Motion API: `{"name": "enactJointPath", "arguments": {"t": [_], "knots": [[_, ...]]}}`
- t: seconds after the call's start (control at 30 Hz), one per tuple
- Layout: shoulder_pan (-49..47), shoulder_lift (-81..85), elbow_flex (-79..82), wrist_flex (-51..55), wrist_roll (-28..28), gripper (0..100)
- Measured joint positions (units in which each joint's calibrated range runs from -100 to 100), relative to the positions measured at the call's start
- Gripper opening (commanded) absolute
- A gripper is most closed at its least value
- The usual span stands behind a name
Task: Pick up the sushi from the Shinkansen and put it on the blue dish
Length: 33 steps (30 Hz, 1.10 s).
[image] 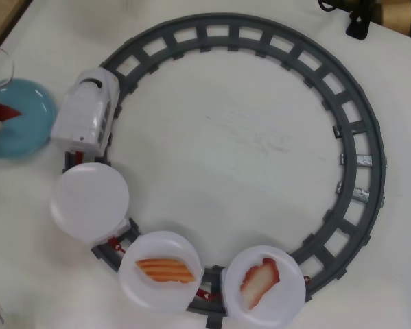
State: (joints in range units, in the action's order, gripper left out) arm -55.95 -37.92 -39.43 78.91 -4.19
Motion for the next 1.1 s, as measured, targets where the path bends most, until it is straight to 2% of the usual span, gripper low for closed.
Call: {"name": "enactJointPath", "arguments": {"t": [0.13, 0.53, 0.93, 1.1], "knots": [[0.0, -3.8, -4.2, 0.0, 0.0, 4], [0.7, -5.5, -5.0, 0.7, 0.0, 17], [0.7, -8.9, -6.2, 2.5, -0.8, 18], [0.9, -8.9, -11.8, 7.1, -1.5, 18]]}}
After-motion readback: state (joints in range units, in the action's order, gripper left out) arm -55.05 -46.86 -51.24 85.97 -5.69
